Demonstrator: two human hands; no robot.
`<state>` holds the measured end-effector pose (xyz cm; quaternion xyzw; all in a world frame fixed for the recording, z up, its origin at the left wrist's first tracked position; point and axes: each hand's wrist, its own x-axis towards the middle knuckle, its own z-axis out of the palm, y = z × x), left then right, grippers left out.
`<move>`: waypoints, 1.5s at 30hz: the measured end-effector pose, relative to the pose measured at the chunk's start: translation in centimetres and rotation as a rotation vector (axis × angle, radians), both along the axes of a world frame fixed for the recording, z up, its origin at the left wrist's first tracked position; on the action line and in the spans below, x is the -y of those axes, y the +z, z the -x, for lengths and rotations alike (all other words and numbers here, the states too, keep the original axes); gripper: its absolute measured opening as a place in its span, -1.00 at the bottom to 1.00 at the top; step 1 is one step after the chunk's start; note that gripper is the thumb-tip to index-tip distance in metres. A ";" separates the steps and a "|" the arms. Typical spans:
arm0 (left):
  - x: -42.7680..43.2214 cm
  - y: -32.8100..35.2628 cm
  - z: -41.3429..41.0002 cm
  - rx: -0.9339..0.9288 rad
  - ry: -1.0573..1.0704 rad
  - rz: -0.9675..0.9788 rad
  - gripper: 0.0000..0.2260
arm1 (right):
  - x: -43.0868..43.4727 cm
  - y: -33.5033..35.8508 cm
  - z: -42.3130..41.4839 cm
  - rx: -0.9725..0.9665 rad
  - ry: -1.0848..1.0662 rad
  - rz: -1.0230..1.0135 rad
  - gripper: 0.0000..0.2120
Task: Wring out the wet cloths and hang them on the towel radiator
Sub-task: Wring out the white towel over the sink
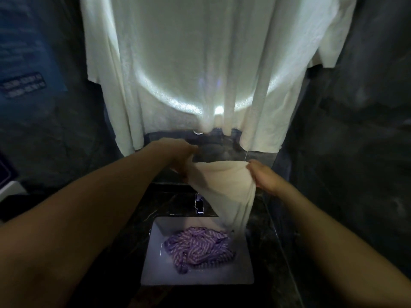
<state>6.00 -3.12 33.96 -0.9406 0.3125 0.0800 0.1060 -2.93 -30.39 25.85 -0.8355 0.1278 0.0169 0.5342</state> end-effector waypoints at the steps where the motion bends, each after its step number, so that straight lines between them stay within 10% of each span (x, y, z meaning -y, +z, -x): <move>1: 0.2 -0.1 0.1 0.050 -0.026 -0.023 -0.40 | -0.2 0.4 0.1 0.019 0.023 0.090 -0.79; 10: 2.3 0.2 0.0 0.040 -0.037 0.573 -0.73 | -2.2 -2.8 1.4 -0.037 0.122 0.669 -0.15; 19: 0.9 -3.2 0.1 -0.079 0.200 0.851 -0.71 | -3.3 -2.2 0.6 -0.114 0.076 0.169 -0.89; 26: -0.2 -7.7 -0.5 -0.262 0.593 1.162 -0.73 | -4.3 -1.5 -0.7 -0.166 0.146 -0.092 -0.51; 30: -0.6 -10.7 -0.9 -0.469 0.932 1.425 -0.75 | -4.8 0.2 -1.5 -0.162 0.334 0.316 -0.52; 36: -1.3 -15.0 -0.5 -0.577 1.023 1.350 -0.63 | -6.1 1.2 -2.2 -0.093 0.473 0.857 -0.51; 42: -0.8 -15.7 1.6 -0.959 0.893 1.121 -0.90 | -5.7 3.9 -2.6 0.113 0.416 0.703 -0.77; 45: 1.4 -14.3 2.1 -0.826 0.575 1.035 -0.66 | -6.3 5.1 -2.8 0.137 0.467 0.681 -0.68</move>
